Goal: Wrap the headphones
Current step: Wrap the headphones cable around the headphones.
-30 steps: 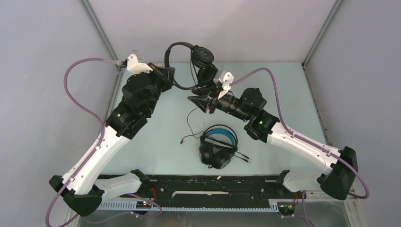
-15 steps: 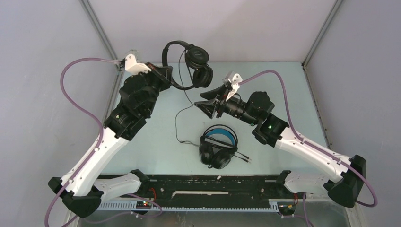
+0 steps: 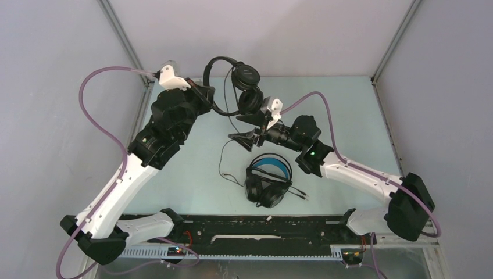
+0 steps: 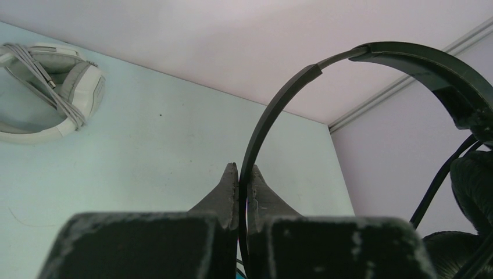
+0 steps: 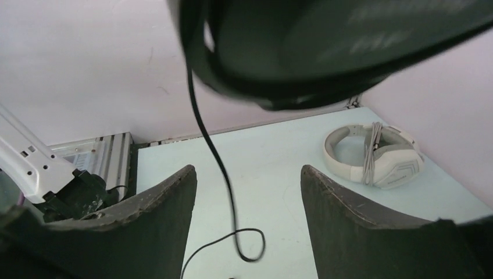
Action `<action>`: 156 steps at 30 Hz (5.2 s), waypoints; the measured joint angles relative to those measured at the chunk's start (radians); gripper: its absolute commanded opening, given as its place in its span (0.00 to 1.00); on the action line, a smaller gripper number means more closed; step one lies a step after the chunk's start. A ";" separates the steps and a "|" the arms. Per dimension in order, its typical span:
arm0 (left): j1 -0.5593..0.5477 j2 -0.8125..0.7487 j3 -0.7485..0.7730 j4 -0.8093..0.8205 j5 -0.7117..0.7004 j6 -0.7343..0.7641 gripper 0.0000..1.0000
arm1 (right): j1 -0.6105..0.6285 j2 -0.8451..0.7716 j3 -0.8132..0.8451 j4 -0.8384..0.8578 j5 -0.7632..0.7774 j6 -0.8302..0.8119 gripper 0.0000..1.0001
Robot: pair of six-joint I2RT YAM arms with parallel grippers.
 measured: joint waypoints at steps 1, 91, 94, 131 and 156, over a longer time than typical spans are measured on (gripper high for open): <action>0.001 0.000 0.004 -0.003 -0.001 0.000 0.00 | 0.000 0.018 0.000 0.037 -0.002 0.000 0.67; 0.161 0.100 0.011 -0.275 0.969 1.183 0.00 | -0.351 -0.131 -0.063 -0.392 -0.744 0.627 0.06; 0.161 0.099 0.011 -0.259 0.927 1.187 0.00 | -0.344 -0.132 -0.063 -0.380 -0.745 0.656 0.05; 0.164 0.084 0.003 -0.231 0.747 1.224 0.00 | -0.363 -0.055 -0.032 0.022 -0.660 1.111 0.12; 0.156 0.050 -0.064 -0.080 0.263 0.978 0.00 | -0.253 0.238 0.405 -0.067 -0.611 1.093 0.15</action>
